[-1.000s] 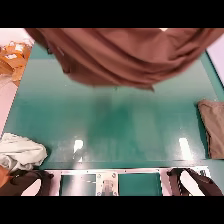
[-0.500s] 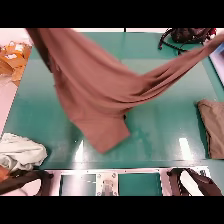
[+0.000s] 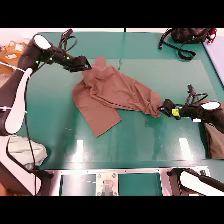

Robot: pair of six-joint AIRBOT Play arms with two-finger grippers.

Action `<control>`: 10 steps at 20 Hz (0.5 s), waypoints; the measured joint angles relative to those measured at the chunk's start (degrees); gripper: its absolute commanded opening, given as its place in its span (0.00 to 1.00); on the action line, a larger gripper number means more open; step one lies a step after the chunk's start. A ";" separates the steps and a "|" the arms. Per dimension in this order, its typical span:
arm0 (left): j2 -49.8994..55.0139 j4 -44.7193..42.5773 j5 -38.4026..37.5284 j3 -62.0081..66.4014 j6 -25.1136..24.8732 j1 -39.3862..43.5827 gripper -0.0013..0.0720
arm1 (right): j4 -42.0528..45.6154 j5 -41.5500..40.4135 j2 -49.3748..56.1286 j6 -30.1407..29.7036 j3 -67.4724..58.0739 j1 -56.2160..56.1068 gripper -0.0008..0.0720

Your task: Fold the shirts.

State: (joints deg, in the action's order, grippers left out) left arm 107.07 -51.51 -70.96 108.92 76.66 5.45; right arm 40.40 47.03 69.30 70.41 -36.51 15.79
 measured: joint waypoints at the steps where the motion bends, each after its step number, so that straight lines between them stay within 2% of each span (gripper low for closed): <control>1: 0.66 -0.72 -3.65 0.96 1.53 -1.03 0.58 | -0.31 0.00 1.03 -0.39 -0.72 -0.09 0.03; 7: 1.62 -6.91 -25.27 2.10 11.43 -5.84 0.58 | -0.63 0.48 3.58 -1.86 -5.05 -0.28 0.03; 10: -0.70 -10.71 -27.69 -4.57 12.94 -5.68 0.58 | -0.61 0.79 3.85 -2.69 -5.73 -0.28 0.03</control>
State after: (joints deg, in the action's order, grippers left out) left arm 106.37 -62.22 -98.65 104.36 89.60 -0.23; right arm 39.79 47.81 73.14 67.72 -42.24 15.51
